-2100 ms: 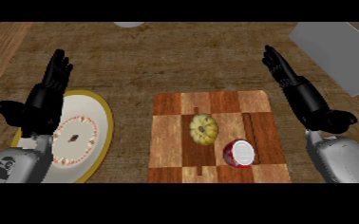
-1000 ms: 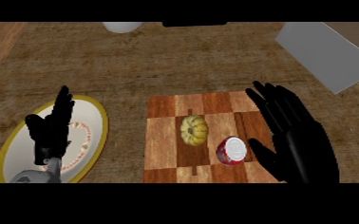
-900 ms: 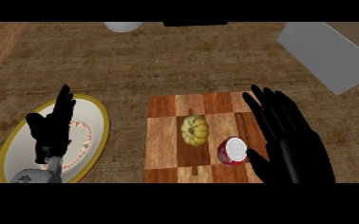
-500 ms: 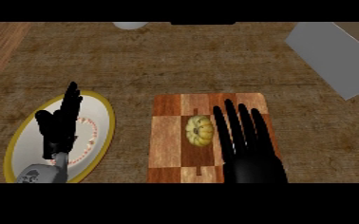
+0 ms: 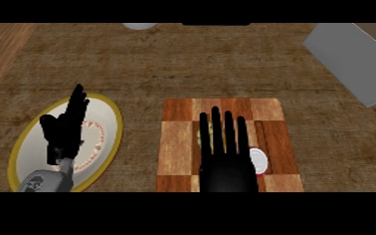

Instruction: Pick the squash from the cutting board and place it in the cardboard box

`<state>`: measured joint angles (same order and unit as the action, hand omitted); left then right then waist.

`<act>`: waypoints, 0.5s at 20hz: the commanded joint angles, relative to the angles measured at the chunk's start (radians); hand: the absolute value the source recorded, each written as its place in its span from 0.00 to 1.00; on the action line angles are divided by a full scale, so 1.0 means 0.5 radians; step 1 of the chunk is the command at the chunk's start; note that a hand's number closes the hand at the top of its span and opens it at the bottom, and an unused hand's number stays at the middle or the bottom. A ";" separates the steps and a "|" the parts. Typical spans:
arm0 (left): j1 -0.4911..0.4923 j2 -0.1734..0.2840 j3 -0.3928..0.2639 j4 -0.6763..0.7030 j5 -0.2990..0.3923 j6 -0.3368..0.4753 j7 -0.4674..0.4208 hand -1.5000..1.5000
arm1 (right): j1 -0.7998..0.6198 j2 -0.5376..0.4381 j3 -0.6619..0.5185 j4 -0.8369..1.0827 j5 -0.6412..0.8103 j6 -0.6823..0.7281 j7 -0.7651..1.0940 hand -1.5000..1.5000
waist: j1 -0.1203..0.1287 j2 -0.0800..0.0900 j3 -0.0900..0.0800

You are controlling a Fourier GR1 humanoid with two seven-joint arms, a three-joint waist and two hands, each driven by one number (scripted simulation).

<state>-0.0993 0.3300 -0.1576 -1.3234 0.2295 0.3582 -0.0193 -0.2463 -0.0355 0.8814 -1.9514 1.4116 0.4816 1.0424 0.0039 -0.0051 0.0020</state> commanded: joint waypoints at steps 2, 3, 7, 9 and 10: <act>-0.036 -0.040 -0.018 0.067 -0.029 0.009 0.024 0.50 | -0.044 0.068 -0.007 0.175 -0.092 0.173 0.466 0.00 | 0.003 0.013 -0.008; 0.020 -0.047 -0.020 0.046 -0.024 0.001 -0.002 0.50 | -0.009 0.068 0.100 0.242 -0.088 0.087 0.525 0.00 | 0.015 0.011 -0.007; 0.007 -0.030 -0.012 0.048 -0.029 -0.029 0.027 0.50 | -0.109 0.069 0.073 0.181 -0.264 0.123 0.648 0.00 | 0.018 0.008 -0.007; -0.007 -0.019 0.004 0.003 -0.022 -0.029 0.049 0.50 | -0.124 0.069 0.148 0.363 -0.251 -0.041 0.693 0.00 | 0.030 0.009 -0.006; -0.012 -0.049 -0.024 0.003 -0.053 0.009 0.060 0.50 | -0.165 0.069 0.096 0.317 -0.284 0.033 0.722 0.00 | 0.026 0.008 -0.007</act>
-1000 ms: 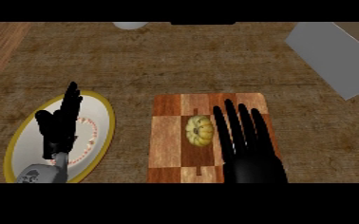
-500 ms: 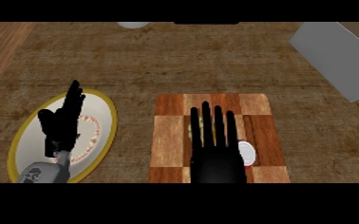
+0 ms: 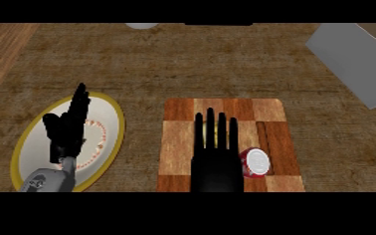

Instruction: Pick the squash from the cutting board and place it in the cardboard box

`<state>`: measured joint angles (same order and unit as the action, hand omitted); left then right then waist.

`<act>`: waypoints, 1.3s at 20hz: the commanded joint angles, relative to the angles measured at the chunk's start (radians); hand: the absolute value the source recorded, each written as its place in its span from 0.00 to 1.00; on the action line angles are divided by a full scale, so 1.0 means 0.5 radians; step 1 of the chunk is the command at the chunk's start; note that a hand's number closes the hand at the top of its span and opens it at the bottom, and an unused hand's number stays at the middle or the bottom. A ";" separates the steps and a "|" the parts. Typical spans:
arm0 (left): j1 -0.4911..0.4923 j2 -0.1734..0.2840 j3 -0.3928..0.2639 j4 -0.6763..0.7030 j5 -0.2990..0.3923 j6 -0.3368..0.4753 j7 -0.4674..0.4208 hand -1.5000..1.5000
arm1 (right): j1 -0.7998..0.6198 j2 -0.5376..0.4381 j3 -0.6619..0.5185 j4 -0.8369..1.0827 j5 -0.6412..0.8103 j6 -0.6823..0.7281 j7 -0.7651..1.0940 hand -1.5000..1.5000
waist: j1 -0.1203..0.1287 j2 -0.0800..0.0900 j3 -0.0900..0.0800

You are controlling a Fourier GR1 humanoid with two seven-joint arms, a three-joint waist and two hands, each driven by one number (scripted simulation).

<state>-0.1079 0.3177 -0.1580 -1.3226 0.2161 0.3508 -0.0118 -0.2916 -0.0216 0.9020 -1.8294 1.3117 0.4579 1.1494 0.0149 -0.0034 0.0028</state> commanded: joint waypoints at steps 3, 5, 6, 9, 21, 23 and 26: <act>0.090 -0.045 -0.058 0.007 -0.062 0.020 -0.032 0.50 | -0.112 0.041 0.073 0.216 -0.058 0.022 0.541 0.00 | 0.021 0.005 -0.009; 0.018 -0.015 0.026 0.089 -0.007 -0.026 -0.011 0.50 | -0.113 0.041 -0.014 0.158 -0.090 0.090 0.507 0.00 | -0.012 0.007 -0.009; 0.041 -0.064 -0.016 0.037 -0.009 -0.012 0.005 0.50 | -0.149 0.041 0.016 0.183 -0.115 0.058 0.549 0.00 | 0.000 0.005 -0.008; -0.011 -0.051 -0.002 0.074 -0.076 0.037 -0.029 0.50 | -0.158 0.041 0.040 0.284 -0.137 -0.008 0.580 0.00 | -0.005 0.009 -0.008; 0.025 -0.008 0.042 0.027 -0.033 -0.059 0.000 0.50 | -0.290 0.041 -0.043 0.466 -0.211 -0.087 0.664 0.00 | 0.010 0.004 -0.008; -0.019 -0.020 0.064 0.081 -0.032 -0.044 0.025 0.50 | -0.335 0.041 -0.153 0.503 -0.218 -0.045 0.595 0.00 | -0.005 0.008 -0.008; 0.017 -0.030 0.053 0.016 -0.042 -0.018 0.065 0.50 | -0.343 0.041 -0.183 0.570 -0.233 0.018 0.574 0.00 | 0.001 0.004 -0.007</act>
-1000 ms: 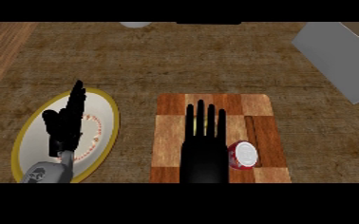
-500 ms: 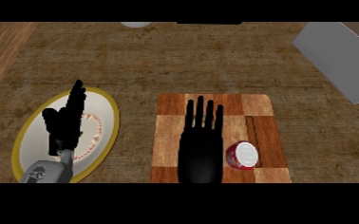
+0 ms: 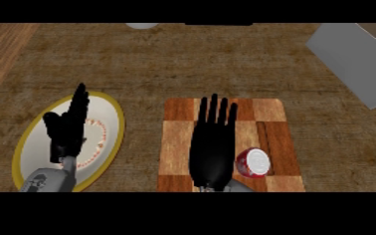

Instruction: Pick the squash from the cutting board and place it in the cardboard box

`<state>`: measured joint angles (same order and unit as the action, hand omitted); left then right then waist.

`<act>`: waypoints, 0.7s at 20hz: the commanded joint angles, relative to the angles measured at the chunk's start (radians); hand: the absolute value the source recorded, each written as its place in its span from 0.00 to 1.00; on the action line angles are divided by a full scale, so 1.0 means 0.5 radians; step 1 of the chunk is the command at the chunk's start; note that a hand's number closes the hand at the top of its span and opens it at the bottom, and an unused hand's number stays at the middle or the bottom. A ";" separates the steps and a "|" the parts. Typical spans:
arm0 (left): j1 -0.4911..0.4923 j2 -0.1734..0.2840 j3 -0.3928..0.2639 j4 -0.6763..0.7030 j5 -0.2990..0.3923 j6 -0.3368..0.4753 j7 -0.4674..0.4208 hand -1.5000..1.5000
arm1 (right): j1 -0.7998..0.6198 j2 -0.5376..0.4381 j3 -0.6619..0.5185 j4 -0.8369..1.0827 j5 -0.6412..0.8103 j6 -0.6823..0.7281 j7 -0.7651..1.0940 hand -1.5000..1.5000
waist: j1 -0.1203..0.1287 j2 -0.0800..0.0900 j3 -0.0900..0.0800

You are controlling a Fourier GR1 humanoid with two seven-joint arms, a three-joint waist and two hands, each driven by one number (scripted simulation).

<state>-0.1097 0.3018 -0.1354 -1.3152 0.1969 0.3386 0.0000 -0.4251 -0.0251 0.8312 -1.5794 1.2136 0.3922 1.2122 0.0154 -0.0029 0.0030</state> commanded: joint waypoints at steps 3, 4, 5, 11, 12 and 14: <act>0.011 -0.007 0.006 0.019 -0.019 -0.002 0.014 0.50 | 0.007 0.048 0.025 0.161 -0.030 -0.005 0.480 0.00 | -0.002 0.005 -0.007; -0.049 -0.083 -0.017 0.092 -0.049 0.044 -0.007 0.50 | 0.011 0.048 0.000 0.188 -0.004 -0.024 0.415 0.00 | -0.022 0.009 -0.007; -0.031 -0.033 0.027 0.089 0.002 -0.028 -0.010 0.50 | -0.071 0.048 -0.013 0.122 -0.065 0.107 0.468 0.00 | -0.011 0.006 -0.008; -0.009 -0.010 0.008 -0.026 -0.035 -0.011 0.083 0.50 | -0.071 0.048 0.044 0.188 -0.102 0.019 0.512 0.00 | 0.004 0.004 -0.007; 0.057 -0.064 -0.026 -0.007 -0.063 0.007 0.001 0.50 | -0.109 0.048 -0.056 0.265 -0.085 -0.019 0.405 0.00 | 0.000 0.006 -0.007; 0.034 0.033 0.047 0.041 -0.006 -0.109 -0.005 0.50 | -0.181 0.048 -0.122 0.282 -0.128 0.024 0.406 0.00 | 0.004 0.007 -0.008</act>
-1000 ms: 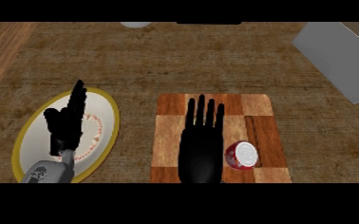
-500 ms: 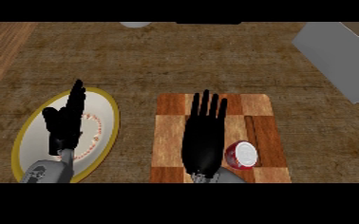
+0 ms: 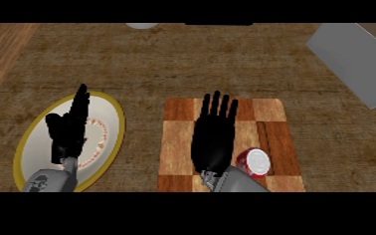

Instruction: Pick the squash from the cutting board and place it in the cardboard box

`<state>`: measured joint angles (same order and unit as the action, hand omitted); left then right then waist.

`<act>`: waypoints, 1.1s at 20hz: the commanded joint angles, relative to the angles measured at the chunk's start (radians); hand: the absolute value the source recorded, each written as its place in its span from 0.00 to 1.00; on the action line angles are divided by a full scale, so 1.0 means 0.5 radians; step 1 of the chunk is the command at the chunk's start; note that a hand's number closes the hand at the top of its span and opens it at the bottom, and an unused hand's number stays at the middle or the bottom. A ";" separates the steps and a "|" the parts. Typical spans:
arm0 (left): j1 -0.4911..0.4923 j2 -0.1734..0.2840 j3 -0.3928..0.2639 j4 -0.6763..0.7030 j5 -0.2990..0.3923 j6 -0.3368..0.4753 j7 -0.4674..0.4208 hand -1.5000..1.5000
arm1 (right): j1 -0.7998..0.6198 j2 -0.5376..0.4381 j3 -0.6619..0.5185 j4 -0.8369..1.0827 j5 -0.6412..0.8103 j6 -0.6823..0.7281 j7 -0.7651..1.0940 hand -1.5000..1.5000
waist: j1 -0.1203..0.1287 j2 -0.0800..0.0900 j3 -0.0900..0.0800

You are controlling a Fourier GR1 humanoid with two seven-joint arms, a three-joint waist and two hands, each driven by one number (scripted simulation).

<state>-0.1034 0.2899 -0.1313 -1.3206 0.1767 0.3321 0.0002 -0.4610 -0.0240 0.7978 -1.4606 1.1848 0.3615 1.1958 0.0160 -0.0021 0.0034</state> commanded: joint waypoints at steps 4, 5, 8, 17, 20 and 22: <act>-0.009 0.020 0.051 0.074 0.022 -0.075 -0.001 0.50 | -0.078 0.046 0.021 0.165 -0.063 -0.038 0.442 0.00 | 0.004 0.008 -0.008; 0.018 -0.023 0.028 0.013 0.004 -0.026 0.015 0.50 | -0.025 0.046 0.020 0.186 -0.004 -0.109 0.392 0.00 | -0.004 0.005 -0.007; 0.012 0.002 0.065 0.055 0.020 -0.085 -0.027 0.50 | -0.146 0.046 -0.068 0.265 -0.066 -0.088 0.346 0.00 | 0.001 0.008 -0.008; -0.046 -0.065 0.101 0.193 -0.057 -0.072 -0.080 0.50 | -0.289 0.047 -0.065 0.314 -0.124 -0.120 0.142 1.00 | -0.014 0.007 -0.008; -0.013 -0.082 0.077 0.112 -0.074 -0.060 -0.021 0.50 | -0.149 0.047 0.026 0.466 0.145 -0.291 0.008 1.00 | -0.021 0.005 -0.007; -0.066 -0.075 0.073 0.047 -0.115 -0.024 0.045 0.50 | -0.291 0.047 0.068 0.493 0.053 -0.251 0.098 1.00 | -0.006 0.006 -0.007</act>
<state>-0.1137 0.2639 -0.0919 -1.3040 0.1384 0.3124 -0.0003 -0.5523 -0.0134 0.7927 -1.2592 1.2097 0.2451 1.1040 0.0112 -0.0036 0.0030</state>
